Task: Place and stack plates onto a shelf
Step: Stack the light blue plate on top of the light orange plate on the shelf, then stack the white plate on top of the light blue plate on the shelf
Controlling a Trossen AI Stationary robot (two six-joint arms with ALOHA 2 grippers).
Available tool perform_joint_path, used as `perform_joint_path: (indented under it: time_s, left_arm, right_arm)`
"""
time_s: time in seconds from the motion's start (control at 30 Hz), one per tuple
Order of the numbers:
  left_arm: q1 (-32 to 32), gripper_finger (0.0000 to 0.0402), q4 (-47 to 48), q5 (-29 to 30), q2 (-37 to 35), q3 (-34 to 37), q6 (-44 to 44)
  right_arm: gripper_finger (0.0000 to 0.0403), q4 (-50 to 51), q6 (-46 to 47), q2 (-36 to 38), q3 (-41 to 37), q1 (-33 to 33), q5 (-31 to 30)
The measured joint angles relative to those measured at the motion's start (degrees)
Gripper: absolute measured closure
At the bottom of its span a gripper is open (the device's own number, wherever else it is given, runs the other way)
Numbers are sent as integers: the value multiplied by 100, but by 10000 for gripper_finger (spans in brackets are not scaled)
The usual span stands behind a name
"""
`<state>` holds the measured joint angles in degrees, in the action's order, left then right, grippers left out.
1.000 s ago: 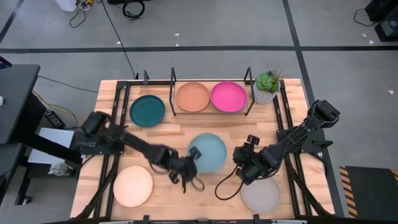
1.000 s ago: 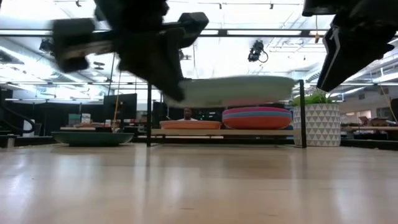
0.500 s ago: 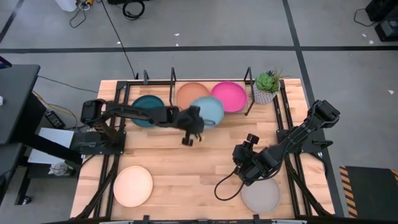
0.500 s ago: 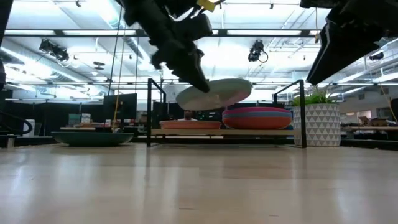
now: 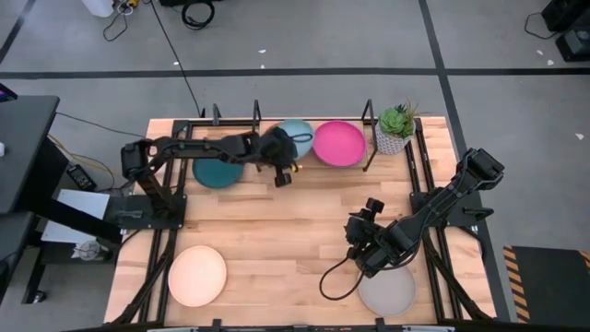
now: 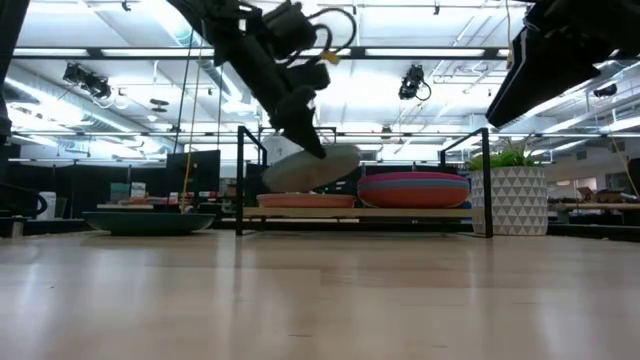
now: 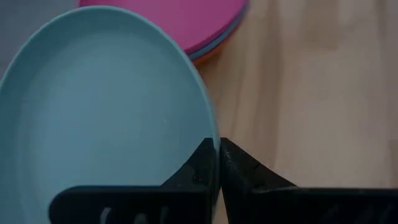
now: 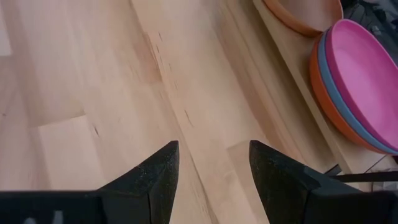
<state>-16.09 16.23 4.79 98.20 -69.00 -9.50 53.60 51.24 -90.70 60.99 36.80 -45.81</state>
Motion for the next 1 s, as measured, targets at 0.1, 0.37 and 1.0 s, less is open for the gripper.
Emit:
perform_joint_path:
  time_s: [0.1,0.37,1.0]
  left_arm:
    - [-122,385,85,-102,1,1,-11]
    - [-140,341,112,-165,3,1,-133]
    - [1163,258,1296,-2266,-524,-1,313]
  right_arm:
    - [202,-43,-22,0,-1,0,-22]
    - [202,-191,-186,0,0,0,-23]
    - [202,-253,-984,0,-2,-42,-540]
